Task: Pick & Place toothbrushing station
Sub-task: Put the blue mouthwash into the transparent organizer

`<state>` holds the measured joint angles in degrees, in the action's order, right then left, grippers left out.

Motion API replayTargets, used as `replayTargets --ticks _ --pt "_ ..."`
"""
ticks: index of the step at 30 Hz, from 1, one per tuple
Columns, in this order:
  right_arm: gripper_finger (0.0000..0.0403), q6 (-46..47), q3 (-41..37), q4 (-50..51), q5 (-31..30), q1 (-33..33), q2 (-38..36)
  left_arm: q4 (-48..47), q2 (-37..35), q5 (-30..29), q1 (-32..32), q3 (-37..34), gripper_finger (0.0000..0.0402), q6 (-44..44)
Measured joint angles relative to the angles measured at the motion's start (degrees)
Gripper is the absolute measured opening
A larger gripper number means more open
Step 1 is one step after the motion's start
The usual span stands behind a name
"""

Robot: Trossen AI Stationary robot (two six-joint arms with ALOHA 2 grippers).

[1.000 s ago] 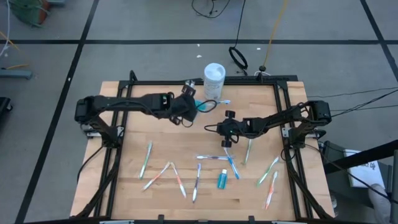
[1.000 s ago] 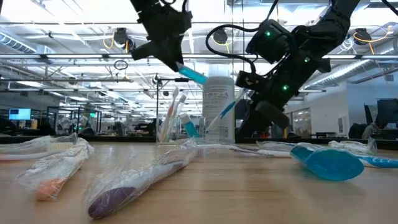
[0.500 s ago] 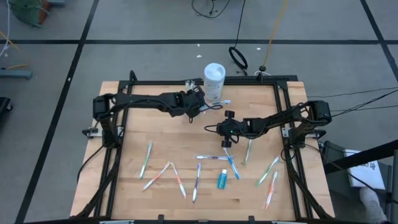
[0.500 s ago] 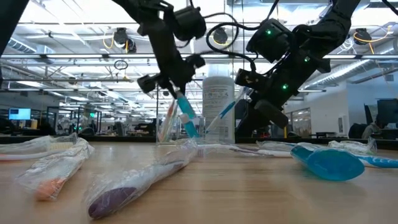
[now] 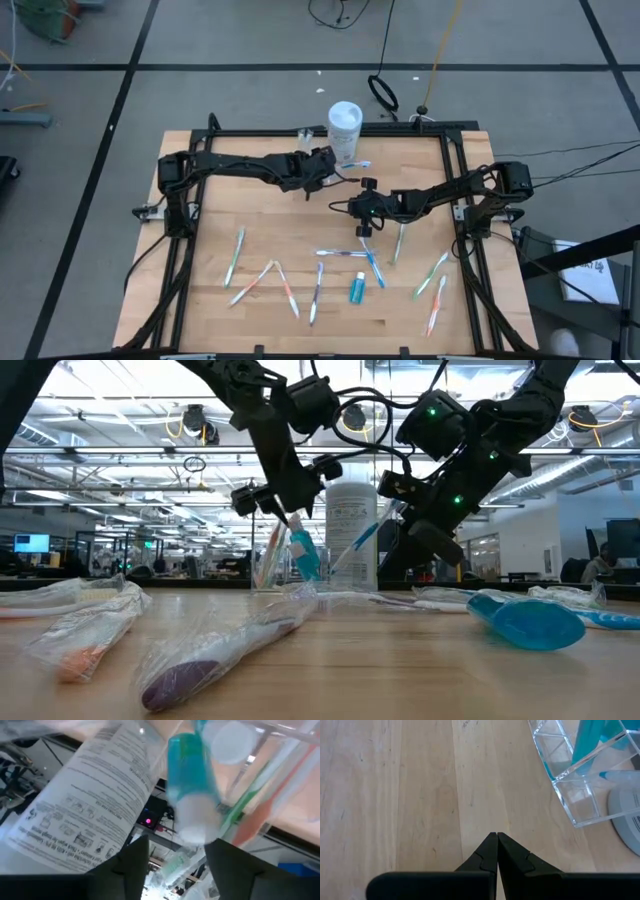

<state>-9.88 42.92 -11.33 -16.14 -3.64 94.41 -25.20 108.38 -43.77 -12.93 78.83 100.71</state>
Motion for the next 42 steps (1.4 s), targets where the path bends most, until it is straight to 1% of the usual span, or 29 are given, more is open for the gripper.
replayTargets --ticks 2,4,6,9,11,14,16,18,20,21,25,27,31,33,38,40,42 --pt "0.0000 0.0 0.0 0.0 0.0 0.0 0.0 0.1 0.0 0.0 0.1 0.0 0.0218 -2.0" --pt "0.0000 0.0 0.0 0.0 0.0 0.0 0.0 1.5 -0.1 -0.3 0.4 0.0 0.0229 -6.1" --pt "0.0000 0.0 0.0 0.0 0.0 0.0 0.0 3.2 -0.4 -0.3 0.9 0.0 0.0235 -10.6" --pt "0.0000 0.0 0.0 0.0 0.0 0.0 0.0 3.7 -1.0 0.0 1.6 0.2 0.0237 -14.9" --pt "0.0000 0.0 0.0 0.0 0.0 0.0 0.0 4.5 -1.6 1.4 1.9 0.2 0.0234 -17.5" --pt "0.0000 0.0 0.0 0.0 0.0 0.0 0.0 4.3 -4.1 5.8 1.9 0.2 0.0224 -23.6" --pt "0.0000 0.0 0.0 0.0 0.0 0.0 0.0 3.7 -5.9 9.2 1.9 0.2 0.0217 -30.4" --pt "0.0000 0.0 0.0 0.0 0.0 0.0 0.0 3.0 -8.0 12.1 1.7 0.2 0.0211 -41.4" --pt "0.0000 0.0 0.0 0.1 0.0 0.0 0.0 -0.5 -10.1 15.4 1.0 0.3 0.0203 -52.3" --pt "0.0000 0.1 0.0 0.2 0.0 0.0 0.0 -3.3 -10.8 17.0 0.4 0.3 0.0199 -55.5" --pt "0.0000 0.1 0.0 0.4 0.0 0.0 0.0 -13.9 -11.4 20.9 -2.4 -0.4 0.0172 -63.4" --pt "0.0000 0.2 -0.4 -0.1 0.1 0.0 0.0 -15.0 -11.4 22.6 -3.4 -1.7 0.0153 -65.9" --pt "0.0000 0.2 -1.2 -0.7 0.0 0.0 0.0 -13.4 -11.3 23.0 -4.6 -4.6 0.0112 -70.6" --pt "0.0000 0.1 -1.2 -0.9 0.0 -0.1 0.0 -10.7 -11.3 23.0 -5.1 -5.5 0.0091 -73.2" --pt "0.0000 -0.2 -1.2 -1.4 0.0 -0.1 0.0 -5.0 -11.3 23.0 -5.9 -7.9 0.0035 -73.5" --pt "0.0000 -0.2 -1.2 -1.3 0.0 -0.1 0.0 -3.9 -11.3 24.6 -6.5 -8.3 0.0012 -73.9" --pt "0.0000 -0.2 -1.2 -1.3 0.0 -0.1 0.0 -4.2 -11.3 28.1 -7.1 -8.7 0.0006 -73.9"
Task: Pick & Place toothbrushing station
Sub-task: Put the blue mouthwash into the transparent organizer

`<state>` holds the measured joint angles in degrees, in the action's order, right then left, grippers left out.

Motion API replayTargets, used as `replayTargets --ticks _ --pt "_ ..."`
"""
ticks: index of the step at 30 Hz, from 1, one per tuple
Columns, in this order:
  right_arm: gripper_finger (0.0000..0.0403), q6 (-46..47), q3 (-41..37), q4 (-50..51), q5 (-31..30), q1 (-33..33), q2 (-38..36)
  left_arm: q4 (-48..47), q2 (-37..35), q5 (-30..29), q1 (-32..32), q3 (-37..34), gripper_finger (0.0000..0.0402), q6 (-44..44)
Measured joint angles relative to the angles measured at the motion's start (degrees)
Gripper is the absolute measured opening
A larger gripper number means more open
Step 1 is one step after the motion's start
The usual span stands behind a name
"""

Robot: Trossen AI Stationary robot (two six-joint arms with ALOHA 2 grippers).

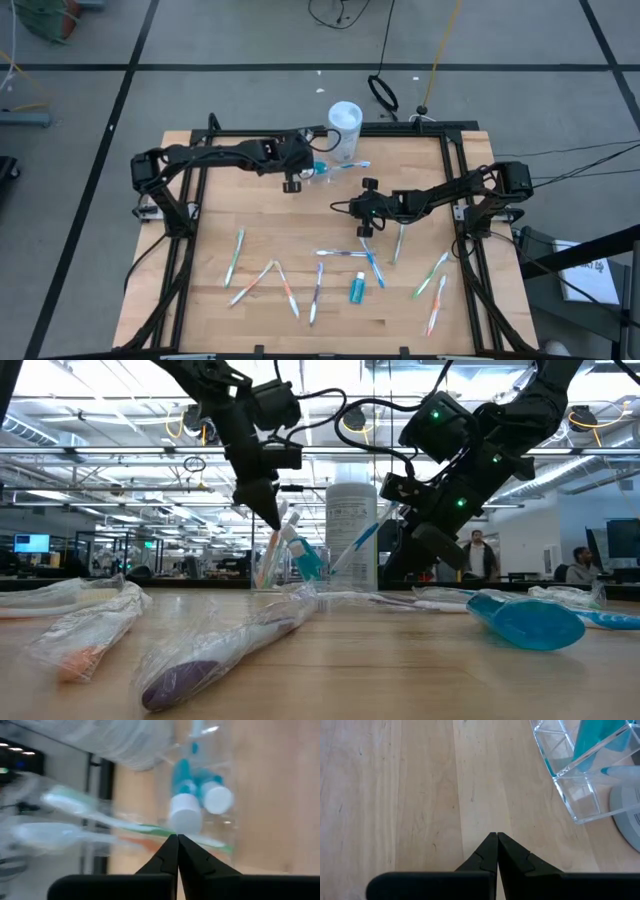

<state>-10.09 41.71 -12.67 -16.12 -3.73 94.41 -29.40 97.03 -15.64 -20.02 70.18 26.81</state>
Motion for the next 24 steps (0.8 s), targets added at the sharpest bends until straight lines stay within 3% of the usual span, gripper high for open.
replayTargets --ticks 3,11,24 --pt "0.0000 0.0 0.0 0.0 0.0 0.0 0.0 0.6 0.0 3.3 -0.1 0.0 0.0012 0.0" --pt "0.0000 0.0 0.0 0.0 0.0 0.0 0.0 7.1 0.0 3.9 -0.7 0.0 0.0007 0.2" --pt "0.0000 0.0 0.0 0.0 0.0 0.0 0.0 1.7 0.0 1.1 -0.4 0.0 0.0003 -1.3"
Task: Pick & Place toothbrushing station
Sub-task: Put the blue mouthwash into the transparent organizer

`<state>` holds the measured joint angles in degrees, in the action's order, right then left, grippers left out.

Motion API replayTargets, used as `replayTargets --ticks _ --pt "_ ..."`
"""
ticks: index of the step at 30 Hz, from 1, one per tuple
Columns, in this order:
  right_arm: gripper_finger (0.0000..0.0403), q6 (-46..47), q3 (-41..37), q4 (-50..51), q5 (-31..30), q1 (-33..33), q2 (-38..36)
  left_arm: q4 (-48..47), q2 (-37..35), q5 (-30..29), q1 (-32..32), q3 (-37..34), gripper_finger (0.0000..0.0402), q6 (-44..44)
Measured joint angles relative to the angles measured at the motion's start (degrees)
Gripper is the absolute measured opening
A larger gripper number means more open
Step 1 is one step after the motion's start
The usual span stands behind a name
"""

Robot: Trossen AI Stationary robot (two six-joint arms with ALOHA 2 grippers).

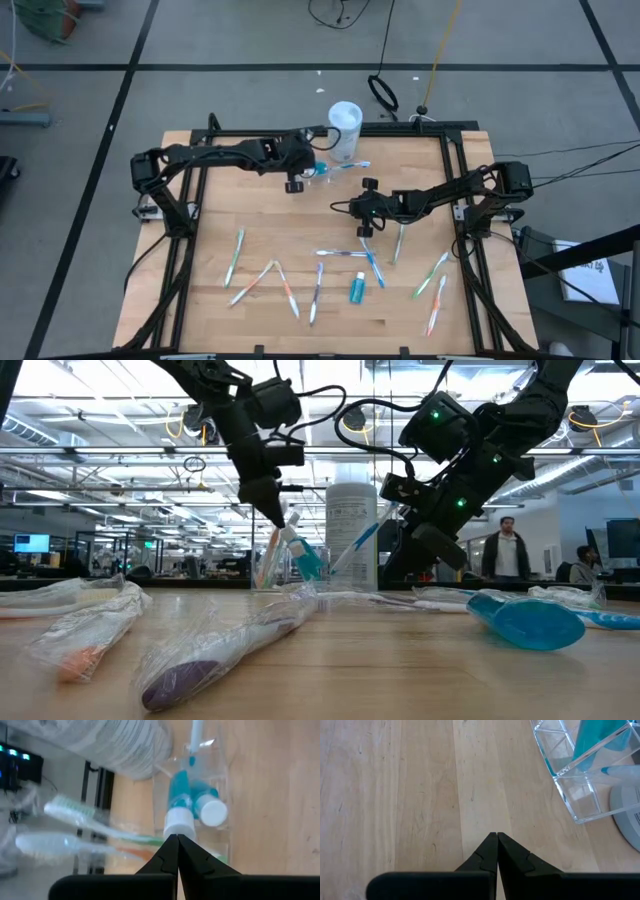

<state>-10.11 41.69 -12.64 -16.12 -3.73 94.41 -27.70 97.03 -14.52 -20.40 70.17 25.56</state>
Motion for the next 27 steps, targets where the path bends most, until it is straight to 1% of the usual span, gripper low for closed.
replayTargets --ticks 3,6,15,21,27 --pt "0.0000 0.0 0.0 0.0 0.0 0.0 0.0 -0.7 0.0 -0.5 -0.1 0.0 0.0004 -2.5" --pt "0.0000 0.0 0.0 0.0 0.0 0.0 0.0 -0.4 0.3 -0.5 -0.5 0.0 0.0002 -2.8" --pt "0.0000 0.0 0.0 0.0 0.0 0.0 0.0 4.3 5.1 -1.0 -0.4 0.0 0.0003 -1.4" --pt "0.0000 -0.2 0.0 -0.7 0.0 0.0 0.0 9.9 5.4 -0.9 0.0 0.1 0.0002 -0.6" --pt "0.0000 -0.2 0.0 -0.9 0.0 0.0 0.0 11.8 5.4 -0.6 0.0 0.1 0.0002 -0.3"
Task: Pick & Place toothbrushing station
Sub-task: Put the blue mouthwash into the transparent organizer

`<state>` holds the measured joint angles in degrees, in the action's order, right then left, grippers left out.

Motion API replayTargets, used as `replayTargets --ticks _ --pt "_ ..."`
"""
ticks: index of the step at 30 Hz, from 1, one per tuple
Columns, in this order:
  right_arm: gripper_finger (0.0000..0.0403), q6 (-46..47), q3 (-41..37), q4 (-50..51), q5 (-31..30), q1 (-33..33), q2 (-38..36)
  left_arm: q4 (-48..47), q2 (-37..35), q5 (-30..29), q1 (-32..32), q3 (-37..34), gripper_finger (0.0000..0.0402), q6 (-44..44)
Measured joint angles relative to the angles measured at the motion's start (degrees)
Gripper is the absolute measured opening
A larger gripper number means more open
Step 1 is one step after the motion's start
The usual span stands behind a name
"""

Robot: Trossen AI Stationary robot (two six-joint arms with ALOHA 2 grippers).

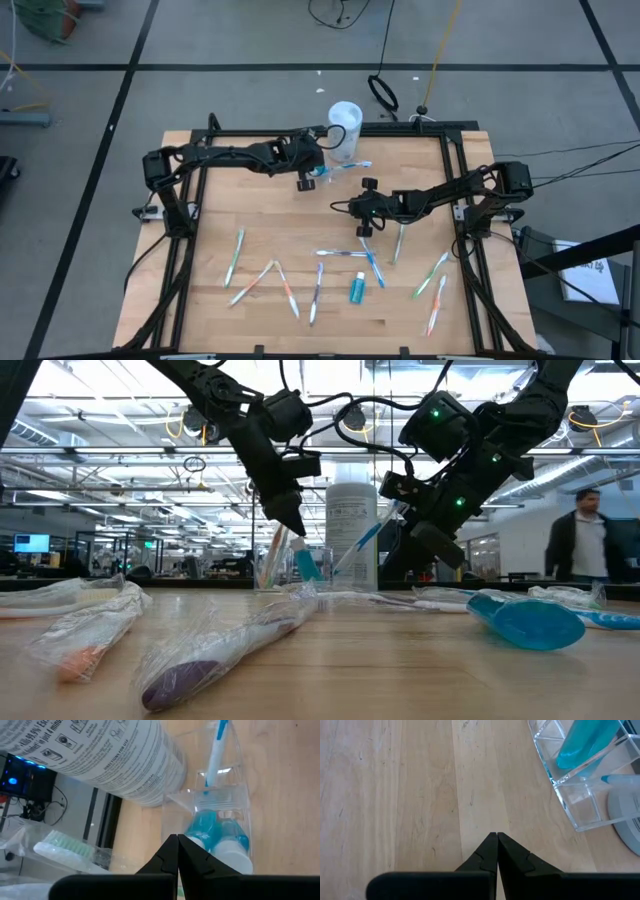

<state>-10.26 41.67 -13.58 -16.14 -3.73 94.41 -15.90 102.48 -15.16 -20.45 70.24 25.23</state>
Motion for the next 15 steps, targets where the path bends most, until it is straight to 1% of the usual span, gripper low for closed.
replayTargets --ticks 7,10,13,15 --pt "0.0000 0.2 0.0 0.0 0.0 0.0 0.0 -0.3 -0.9 -0.1 0.9 0.0 0.0002 -0.6" --pt "0.0000 0.4 0.0 -1.7 0.0 0.3 0.0 -0.3 -3.8 0.1 2.4 0.0 0.0007 -1.6" --pt "0.0000 -0.3 0.0 -6.5 0.3 1.6 0.0 -1.0 -8.0 0.3 3.9 0.0 0.0017 -1.7" --pt "0.0000 -0.4 0.0 -9.8 3.4 2.7 0.0 -1.8 -11.5 0.3 4.5 0.0 0.0019 -1.7"
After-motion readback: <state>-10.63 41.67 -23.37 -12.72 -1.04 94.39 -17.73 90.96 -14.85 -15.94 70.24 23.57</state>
